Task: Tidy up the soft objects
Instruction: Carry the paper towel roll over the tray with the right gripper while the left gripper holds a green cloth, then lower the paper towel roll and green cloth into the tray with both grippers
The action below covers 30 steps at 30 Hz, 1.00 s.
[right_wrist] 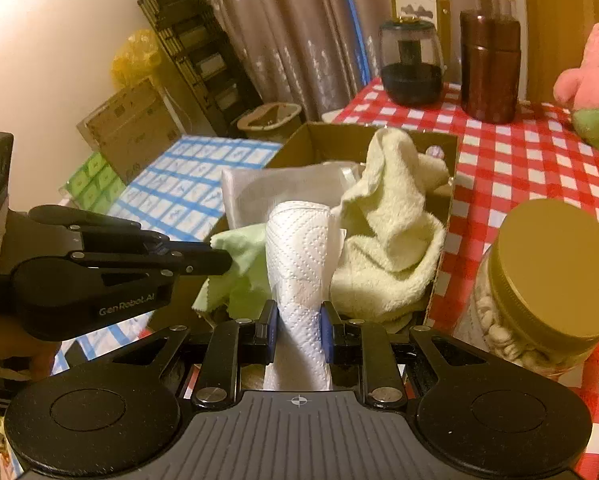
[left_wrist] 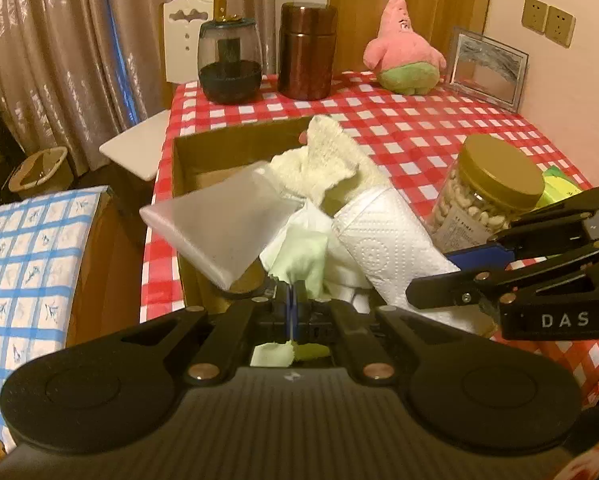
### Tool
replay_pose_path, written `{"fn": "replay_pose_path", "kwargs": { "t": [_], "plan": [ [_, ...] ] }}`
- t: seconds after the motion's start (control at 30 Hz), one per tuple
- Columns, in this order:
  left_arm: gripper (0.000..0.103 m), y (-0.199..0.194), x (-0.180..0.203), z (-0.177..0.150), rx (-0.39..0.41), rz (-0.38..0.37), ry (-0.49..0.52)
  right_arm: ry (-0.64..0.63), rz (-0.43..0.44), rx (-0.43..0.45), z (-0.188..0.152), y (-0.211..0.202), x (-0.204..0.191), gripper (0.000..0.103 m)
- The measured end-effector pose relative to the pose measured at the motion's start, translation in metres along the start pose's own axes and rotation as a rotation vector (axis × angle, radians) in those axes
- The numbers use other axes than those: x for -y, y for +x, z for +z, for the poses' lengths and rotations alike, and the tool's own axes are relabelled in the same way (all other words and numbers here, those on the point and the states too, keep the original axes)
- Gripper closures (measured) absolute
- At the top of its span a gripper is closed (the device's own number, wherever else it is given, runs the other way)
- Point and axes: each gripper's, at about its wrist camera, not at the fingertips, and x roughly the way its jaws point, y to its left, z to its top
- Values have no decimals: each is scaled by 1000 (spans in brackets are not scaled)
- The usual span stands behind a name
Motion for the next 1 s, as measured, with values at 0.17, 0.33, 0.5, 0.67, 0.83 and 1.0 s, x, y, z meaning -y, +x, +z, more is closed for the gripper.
{"fn": "replay_pose_path", "kwargs": {
  "t": [0.17, 0.33, 0.5, 0.67, 0.83, 1.0],
  "plan": [
    [101, 6, -2, -5, -20, -7, -19, -11, -17, -37, -4, 11, -2, 81],
    [101, 14, -2, -8, -43, -15, -30, -20, -31, -70, -6, 20, -1, 81],
    [101, 21, -2, -12, -60, -19, -34, -19, -32, -85, -6, 29, -1, 81],
    [101, 25, -1, -14, -68, -26, -33, -19, -45, -97, -7, 35, -1, 81],
    [99, 21, -1, -13, -61, -36, -21, -38, -76, -100, -7, 40, -2, 81],
    [90, 14, -2, -7, -50, -23, 33, -51, -90, -102, -8, 43, -2, 81]
  ]
}}
